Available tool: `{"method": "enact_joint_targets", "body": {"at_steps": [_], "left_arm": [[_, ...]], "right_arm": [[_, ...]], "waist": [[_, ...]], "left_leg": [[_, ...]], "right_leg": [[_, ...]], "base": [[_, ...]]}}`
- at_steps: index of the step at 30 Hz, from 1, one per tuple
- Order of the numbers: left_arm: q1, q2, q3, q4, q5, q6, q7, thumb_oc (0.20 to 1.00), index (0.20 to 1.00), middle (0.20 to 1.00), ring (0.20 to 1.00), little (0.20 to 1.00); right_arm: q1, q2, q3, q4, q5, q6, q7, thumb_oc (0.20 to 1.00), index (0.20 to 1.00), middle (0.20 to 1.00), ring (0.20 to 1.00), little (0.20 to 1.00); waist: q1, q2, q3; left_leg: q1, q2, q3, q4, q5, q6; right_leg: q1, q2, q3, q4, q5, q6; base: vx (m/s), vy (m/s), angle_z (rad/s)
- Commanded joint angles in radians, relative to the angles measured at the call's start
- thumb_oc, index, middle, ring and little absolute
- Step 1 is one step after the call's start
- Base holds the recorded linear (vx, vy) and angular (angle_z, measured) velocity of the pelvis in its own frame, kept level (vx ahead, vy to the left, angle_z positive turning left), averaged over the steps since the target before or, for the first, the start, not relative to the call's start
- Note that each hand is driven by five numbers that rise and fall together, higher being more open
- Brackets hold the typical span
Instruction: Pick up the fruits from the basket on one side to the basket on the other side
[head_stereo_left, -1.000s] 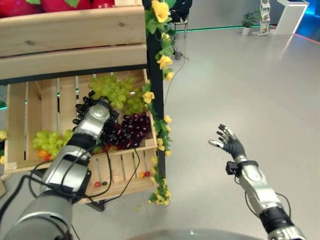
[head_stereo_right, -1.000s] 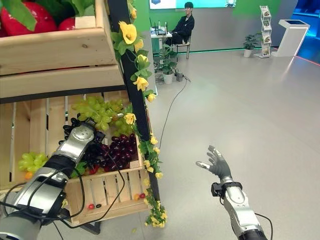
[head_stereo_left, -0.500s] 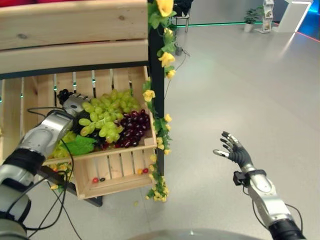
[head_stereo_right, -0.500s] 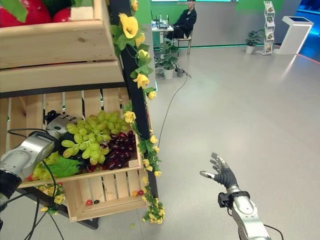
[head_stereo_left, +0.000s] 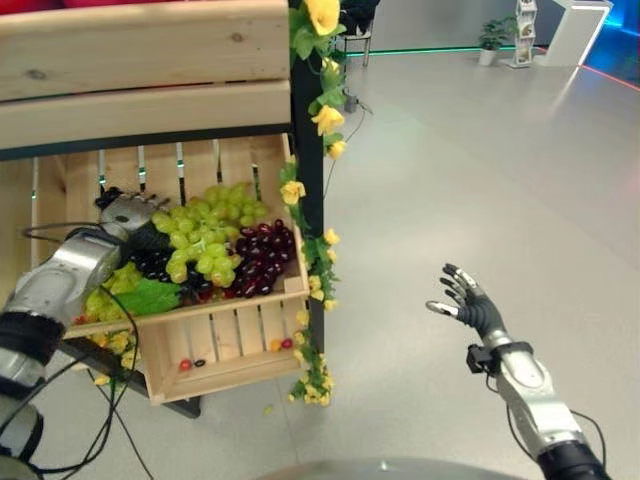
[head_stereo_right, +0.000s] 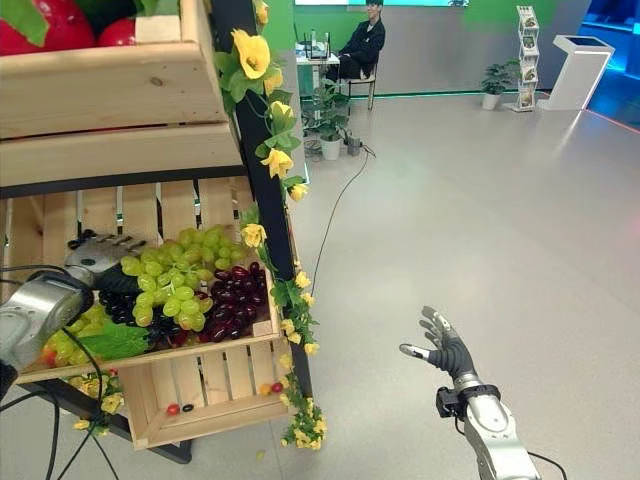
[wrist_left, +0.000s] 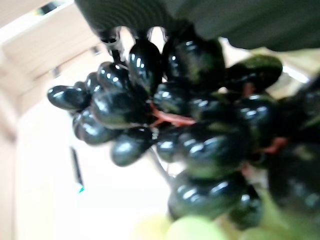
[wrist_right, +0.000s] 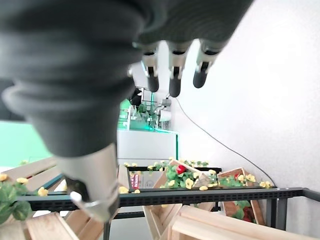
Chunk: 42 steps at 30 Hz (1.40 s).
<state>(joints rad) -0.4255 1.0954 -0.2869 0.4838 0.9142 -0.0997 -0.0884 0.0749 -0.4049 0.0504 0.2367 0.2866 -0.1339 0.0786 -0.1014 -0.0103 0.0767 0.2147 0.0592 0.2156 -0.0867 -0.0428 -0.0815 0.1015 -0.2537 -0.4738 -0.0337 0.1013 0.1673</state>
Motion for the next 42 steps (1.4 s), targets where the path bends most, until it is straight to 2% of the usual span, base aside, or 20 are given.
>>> {"method": "enact_joint_targets", "body": {"at_steps": [1, 2, 4, 5, 6, 7, 8, 14, 18, 20, 23, 24, 25, 26, 28, 30, 31, 32, 37, 42], "left_arm": [[0.110, 0.094, 0.166, 0.035, -0.018, 0.082, 0.030, 1.000, 1.000, 1.000, 1.000, 1.000], [0.116, 0.093, 0.173, 0.033, -0.018, 0.081, 0.030, 1.000, 1.000, 1.000, 1.000, 1.000], [0.205, 0.070, 0.304, -0.012, -0.035, 0.117, 0.047, 1.000, 1.000, 1.000, 1.000, 1.000], [0.222, 0.069, 0.320, -0.020, -0.035, 0.118, 0.045, 1.000, 1.000, 1.000, 1.000, 1.000], [0.261, 0.027, 0.410, -0.062, -0.096, 0.140, 0.088, 1.000, 1.000, 1.000, 1.000, 1.000], [0.272, 0.025, 0.421, -0.067, -0.096, 0.140, 0.087, 1.000, 1.000, 1.000, 1.000, 1.000], [0.311, -0.012, 0.502, -0.112, -0.161, 0.149, 0.132, 1.000, 1.000, 1.000, 1.000, 1.000], [0.483, -0.068, 0.737, -0.300, -0.189, 0.153, 0.186, 1.000, 1.000, 1.000, 1.000, 1.000], [0.555, -0.120, 0.840, -0.415, -0.190, 0.151, 0.214, 1.000, 1.000, 1.000, 1.000, 1.000], [0.584, -0.213, 0.900, -0.516, -0.319, 0.112, 0.249, 1.000, 1.000, 1.000, 1.000, 1.000], [0.520, -0.319, 0.806, -0.552, -0.481, 0.039, 0.262, 1.000, 1.000, 1.000, 1.000, 1.000], [0.520, -0.319, 0.805, -0.552, -0.481, 0.039, 0.262, 1.000, 1.000, 1.000, 1.000, 1.000], [0.522, -0.402, 0.783, -0.620, -0.652, -0.026, 0.238, 1.000, 1.000, 1.000, 1.000, 1.000], [0.532, -0.469, 0.764, -0.631, -0.816, -0.055, 0.205, 1.000, 1.000, 1.000, 1.000, 1.000], [0.543, -0.549, 0.733, -0.676, -1.001, -0.101, 0.174, 1.000, 1.000, 1.000, 1.000, 1.000], [0.545, -0.551, 0.735, -0.679, -1.005, -0.101, 0.171, 1.000, 1.000, 1.000, 1.000, 1.000], [0.576, -0.675, 0.673, -0.724, -1.260, -0.135, 0.101, 1.000, 1.000, 1.000, 1.000, 1.000], [0.596, -0.701, 0.653, -0.741, -1.317, -0.141, 0.065, 1.000, 1.000, 1.000, 1.000, 1.000], [0.651, -0.793, 0.557, -0.744, -1.439, -0.162, -0.037, 1.000, 1.000, 1.000, 1.000, 1.000], [0.713, -0.794, 0.468, -0.736, -1.437, -0.166, -0.100, 1.000, 1.000, 1.000, 1.000, 1.000]], "right_arm": [[0.001, 0.041, -0.048, -0.057, 0.022, -0.061, 0.010, 1.000, 1.000, 1.000, 1.000, 1.000], [0.001, 0.040, -0.046, -0.057, 0.022, -0.061, 0.010, 1.000, 1.000, 1.000, 1.000, 1.000], [0.018, 0.048, -0.068, -0.066, 0.015, -0.050, 0.018, 1.000, 1.000, 1.000, 1.000, 1.000], [0.017, 0.046, -0.064, -0.067, 0.015, -0.049, 0.018, 1.000, 1.000, 1.000, 1.000, 1.000], [0.022, 0.055, -0.072, -0.071, 0.013, -0.048, 0.020, 1.000, 1.000, 1.000, 1.000, 1.000], [0.021, 0.053, -0.069, -0.071, 0.013, -0.048, 0.020, 1.000, 1.000, 1.000, 1.000, 1.000], [0.023, 0.056, -0.080, -0.070, 0.008, -0.047, 0.018, 1.000, 1.000, 1.000, 1.000, 1.000], [0.034, 0.063, -0.128, -0.082, -0.001, -0.036, 0.022, 1.000, 1.000, 1.000, 1.000, 1.000], [0.041, 0.065, -0.140, -0.086, 0.001, -0.031, 0.032, 1.000, 1.000, 1.000, 1.000, 1.000], [0.045, 0.068, -0.154, -0.091, 0.003, -0.029, 0.031, 1.000, 1.000, 1.000, 1.000, 1.000], [0.037, 0.070, -0.142, -0.087, 0.001, -0.032, 0.028, 1.000, 1.000, 1.000, 1.000, 1.000], [0.037, 0.070, -0.142, -0.087, 0.002, -0.032, 0.028, 1.000, 1.000, 1.000, 1.000, 1.000], [0.033, 0.071, -0.152, -0.096, 0.001, -0.036, 0.021, 1.000, 1.000, 1.000, 1.000, 1.000], [0.032, 0.074, -0.162, -0.102, 0.003, -0.038, 0.020, 1.000, 1.000, 1.000, 1.000, 1.000], [0.026, 0.076, -0.168, -0.108, 0.005, -0.044, 0.017, 1.000, 1.000, 1.000, 1.000, 1.000], [0.027, 0.073, -0.169, -0.108, 0.005, -0.044, 0.017, 1.000, 1.000, 1.000, 1.000, 1.000], [0.027, 0.079, -0.183, -0.126, -0.003, -0.061, 0.013, 1.000, 1.000, 1.000, 1.000, 1.000], [0.028, 0.079, -0.188, -0.128, -0.007, -0.067, 0.011, 1.000, 1.000, 1.000, 1.000, 1.000], [0.043, 0.089, -0.207, -0.146, -0.023, -0.103, 0.001, 1.000, 1.000, 1.000, 1.000, 1.000], [0.049, 0.107, -0.225, -0.139, -0.010, -0.137, -0.025, 1.000, 1.000, 1.000, 1.000, 1.000]], "waist": [[0.057, -0.054, -0.022], [0.055, -0.053, -0.023], [0.067, -0.058, -0.023], [0.064, -0.057, -0.023], [0.069, -0.059, -0.023], [0.066, -0.057, -0.023], [0.072, -0.057, -0.022], [0.084, -0.052, -0.022], [0.088, -0.051, -0.021], [0.093, -0.050, -0.019], [0.086, -0.051, -0.017], [0.086, -0.051, -0.017], [0.088, -0.050, -0.012], [0.088, -0.052, -0.009], [0.090, -0.051, -0.007], [0.090, -0.049, -0.009], [0.089, -0.055, -0.003], [0.089, -0.054, 0.000], [0.094, -0.066, 0.006], [0.104, -0.067, 0.014]], "left_leg": [[-0.005, -0.036, -0.024, 0.008, -0.037, 0.041], [-0.005, -0.036, -0.024, 0.008, -0.037, 0.041], [-0.006, -0.036, -0.026, 0.007, -0.039, 0.040], [-0.005, -0.036, -0.026, 0.007, -0.039, 0.040], [-0.007, -0.035, -0.028, 0.007, -0.038, 0.039], [-0.007, -0.034, -0.027, 0.007, -0.038, 0.039], [-0.010, -0.033, -0.031, 0.008, -0.036, 0.039], [-0.011, -0.033, -0.037, 0.007, -0.040, 0.041], [-0.012, -0.033, -0.036, 0.007, -0.041, 0.041], [-0.014, -0.034, -0.039, 0.007, -0.041, 0.042], [-0.018, -0.035, -0.042, 0.008, -0.038, 0.045], [-0.018, -0.035, -0.041, 0.008, -0.038, 0.044], [-0.021, -0.034, -0.043, 0.009, -0.037, 0.046], [-0.023, -0.036, -0.044, 0.010, -0.035, 0.048], [-0.028, -0.037, -0.048, 0.011, -0.035, 0.050], [-0.030, -0.037, -0.048, 0.012, -0.035, 0.050], [-0.040, -0.041, -0.052, 0.018, -0.030, 0.055], [-0.038, -0.038, -0.052, 0.019, -0.034, 0.055], [-0.051, -0.044, -0.061, 0.024, -0.030, 0.058], [-0.060, -0.039, -0.066, 0.025, -0.029, 0.056]], "right_leg": [[-0.059, -0.060, -0.017, 0.070, 0.064, 0.058], [-0.059, -0.060, -0.017, 0.071, 0.064, 0.057], [-0.059, -0.059, -0.019, 0.071, 0.063, 0.056], [-0.059, -0.059, -0.018, 0.071, 0.063, 0.056], [-0.059, -0.058, -0.019, 0.070, 0.061, 0.053], [-0.059, -0.058, -0.018, 0.071, 0.061, 0.053], [-0.060, -0.058, -0.021, 0.071, 0.061, 0.051], [-0.062, -0.057, -0.019, 0.071, 0.064, 0.048], [-0.062, -0.058, -0.020, 0.068, 0.065, 0.047], [-0.060, -0.057, -0.024, 0.064, 0.067, 0.043], [-0.060, -0.057, -0.025, 0.062, 0.069, 0.039], [-0.060, -0.057, -0.025, 0.062, 0.069, 0.039], [-0.061, -0.058, -0.026, 0.061, 0.069, 0.037], [-0.062, -0.060, -0.027, 0.060, 0.071, 0.036], [-0.063, -0.061, -0.029, 0.060, 0.072, 0.033], [-0.064, -0.061, -0.029, 0.060, 0.072, 0.033], [-0.068, -0.065, -0.036, 0.058, 0.076, 0.028], [-0.067, -0.063, -0.035, 0.059, 0.073, 0.029], [-0.072, -0.067, -0.039, 0.055, 0.076, 0.027], [-0.070, -0.066, -0.044, 0.056, 0.069, 0.027]], "base": [[0.00, 0.000, 0.00], [-0.01, -0.006, 0.03], [0.00, 0.000, 0.00], [0.00, 0.000, 0.00], [0.00, 0.000, 0.00], [0.00, 0.000, 0.00], [0.00, 0.000, 0.00], [0.00, 0.000, 0.00], [0.00, 0.000, 0.00], [0.00, 0.000, 0.00], [0.00, 0.002, 0.01], [-0.02, 0.015, 0.09], [-0.02, 0.019, 0.08], [-0.02, 0.026, 0.05], [0.00, 0.000, 0.00], [-0.02, 0.005, 0.02], [0.00, 0.000, 0.00], [-0.04, 0.009, 0.03], [-0.01, -0.008, 0.03], [-0.01, -0.016, 0.04]]}}
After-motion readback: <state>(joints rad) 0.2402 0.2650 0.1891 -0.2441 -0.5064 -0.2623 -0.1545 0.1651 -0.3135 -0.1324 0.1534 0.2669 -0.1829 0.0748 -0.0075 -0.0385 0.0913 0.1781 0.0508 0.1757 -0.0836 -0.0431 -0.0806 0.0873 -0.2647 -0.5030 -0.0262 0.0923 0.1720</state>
